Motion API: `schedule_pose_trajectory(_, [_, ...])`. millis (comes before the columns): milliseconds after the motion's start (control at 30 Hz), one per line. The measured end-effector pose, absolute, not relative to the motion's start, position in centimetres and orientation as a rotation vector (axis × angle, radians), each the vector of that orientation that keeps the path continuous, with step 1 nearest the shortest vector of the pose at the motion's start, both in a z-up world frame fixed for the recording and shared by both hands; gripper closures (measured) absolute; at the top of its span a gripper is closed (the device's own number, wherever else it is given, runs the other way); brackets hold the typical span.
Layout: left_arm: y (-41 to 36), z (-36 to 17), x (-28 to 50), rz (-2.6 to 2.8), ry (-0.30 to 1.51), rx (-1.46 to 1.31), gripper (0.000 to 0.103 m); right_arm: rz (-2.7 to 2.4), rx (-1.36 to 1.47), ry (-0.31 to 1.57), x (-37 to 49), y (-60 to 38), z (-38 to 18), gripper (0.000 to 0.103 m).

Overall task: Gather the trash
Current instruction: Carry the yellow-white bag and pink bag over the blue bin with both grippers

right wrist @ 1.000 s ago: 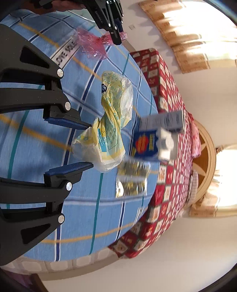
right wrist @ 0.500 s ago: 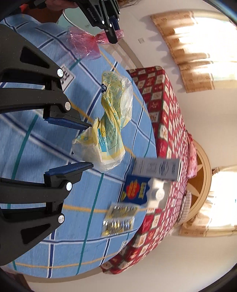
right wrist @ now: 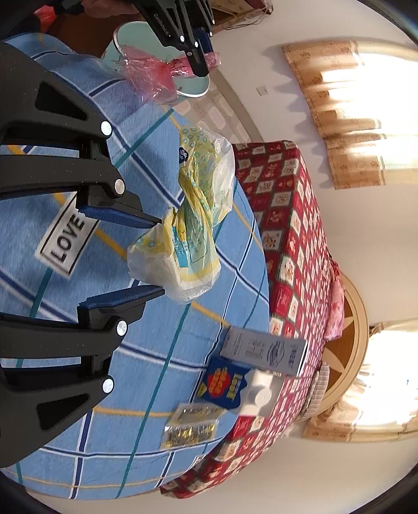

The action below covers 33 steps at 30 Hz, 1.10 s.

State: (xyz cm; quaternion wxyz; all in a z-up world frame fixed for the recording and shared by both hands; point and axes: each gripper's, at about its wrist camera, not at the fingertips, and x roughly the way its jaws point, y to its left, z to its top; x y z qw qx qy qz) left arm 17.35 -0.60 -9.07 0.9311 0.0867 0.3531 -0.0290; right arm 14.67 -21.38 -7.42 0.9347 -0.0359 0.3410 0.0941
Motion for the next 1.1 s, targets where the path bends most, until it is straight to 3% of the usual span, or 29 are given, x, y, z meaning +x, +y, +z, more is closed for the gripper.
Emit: schedule_pose_trajectory(1100, [6.3, -8.6, 14.5, 0.066, 0.725, 0.165, 0.079, 0.332, -0.170, 0.685, 15.8, -13.5, -7.3, 0.066])
